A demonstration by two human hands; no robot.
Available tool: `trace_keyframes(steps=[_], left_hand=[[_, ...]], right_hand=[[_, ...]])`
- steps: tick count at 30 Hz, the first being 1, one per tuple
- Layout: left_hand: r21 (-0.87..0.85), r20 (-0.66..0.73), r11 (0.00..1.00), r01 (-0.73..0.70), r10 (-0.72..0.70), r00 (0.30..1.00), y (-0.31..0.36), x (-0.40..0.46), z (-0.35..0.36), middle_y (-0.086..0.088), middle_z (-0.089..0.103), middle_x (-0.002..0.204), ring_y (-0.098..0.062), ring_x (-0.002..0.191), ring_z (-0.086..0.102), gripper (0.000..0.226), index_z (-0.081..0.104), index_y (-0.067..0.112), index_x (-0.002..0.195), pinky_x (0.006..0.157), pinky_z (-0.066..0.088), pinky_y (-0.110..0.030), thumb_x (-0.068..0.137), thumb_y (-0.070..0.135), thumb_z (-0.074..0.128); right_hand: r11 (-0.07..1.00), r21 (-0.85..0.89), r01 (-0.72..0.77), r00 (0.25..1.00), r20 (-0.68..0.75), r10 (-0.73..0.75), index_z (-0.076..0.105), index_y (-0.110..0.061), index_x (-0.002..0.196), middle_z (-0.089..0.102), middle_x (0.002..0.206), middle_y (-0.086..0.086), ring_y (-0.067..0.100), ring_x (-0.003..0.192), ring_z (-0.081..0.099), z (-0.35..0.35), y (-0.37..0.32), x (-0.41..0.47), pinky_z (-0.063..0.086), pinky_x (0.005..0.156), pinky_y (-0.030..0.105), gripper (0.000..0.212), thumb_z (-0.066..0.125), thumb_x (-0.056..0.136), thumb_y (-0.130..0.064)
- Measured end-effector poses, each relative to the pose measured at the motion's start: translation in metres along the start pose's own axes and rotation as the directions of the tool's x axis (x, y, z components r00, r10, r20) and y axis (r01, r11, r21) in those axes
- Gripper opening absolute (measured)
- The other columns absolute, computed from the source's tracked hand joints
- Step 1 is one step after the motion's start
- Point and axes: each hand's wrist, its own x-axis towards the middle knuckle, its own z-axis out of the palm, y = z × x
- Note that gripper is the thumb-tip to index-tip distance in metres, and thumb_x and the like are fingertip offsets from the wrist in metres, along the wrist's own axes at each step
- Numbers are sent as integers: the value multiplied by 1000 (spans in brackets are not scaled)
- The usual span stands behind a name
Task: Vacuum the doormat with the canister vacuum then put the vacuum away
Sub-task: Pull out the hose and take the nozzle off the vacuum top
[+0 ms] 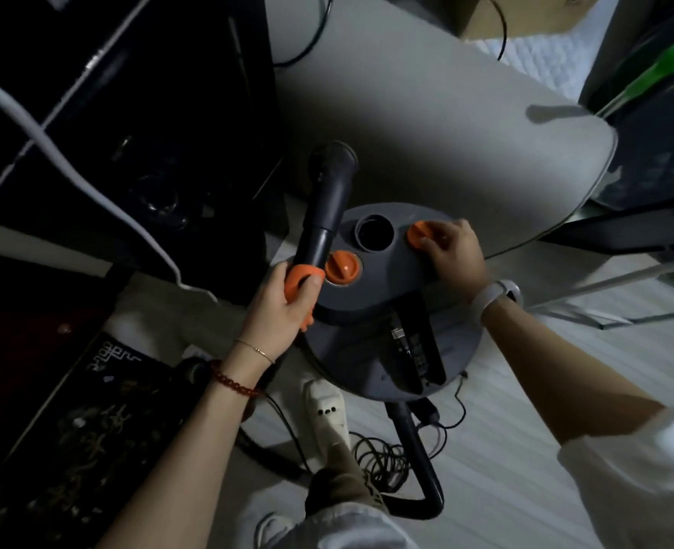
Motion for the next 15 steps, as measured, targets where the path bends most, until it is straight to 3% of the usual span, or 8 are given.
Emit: trace_keyframes(steps=[3,7,12,15], left_hand=[[-31,34,999,19,-18,999,-1,7,6,1,54,66,-3,44,53,14,48,33,89,46,47,-21,91,20,53],[-89,55,993,82,-77,996,-4,8,10,-3,54,66,-6,45,54,9,49,30,89,46,47,-20,92,22,52],[-108,73,985,131,-124,990,-7,5,18,-8,51,63,-6,44,52,7,49,27,92,45,45,-18,93,19,49],[-85,101,988,129,-120,988,-9,6,24,-7,51,64,-5,44,51,6,48,23,97,45,45,-18,93,19,50]], right_hand=[[992,-113,53,994,96,-42,57,-7,123,47,116,22,36,111,46,-2,3,16,37,93,38,35,57,90,-17],[990,-94,105,977,193,-86,55,-9,125,46,114,18,32,109,46,-11,5,24,31,84,25,37,58,89,-17],[978,-116,175,918,379,-120,42,-19,137,38,123,16,29,115,41,-28,11,33,26,88,18,48,56,91,-18],[983,-105,148,924,369,-100,42,-18,137,37,127,16,28,116,41,-28,11,34,26,87,17,49,57,90,-20]])
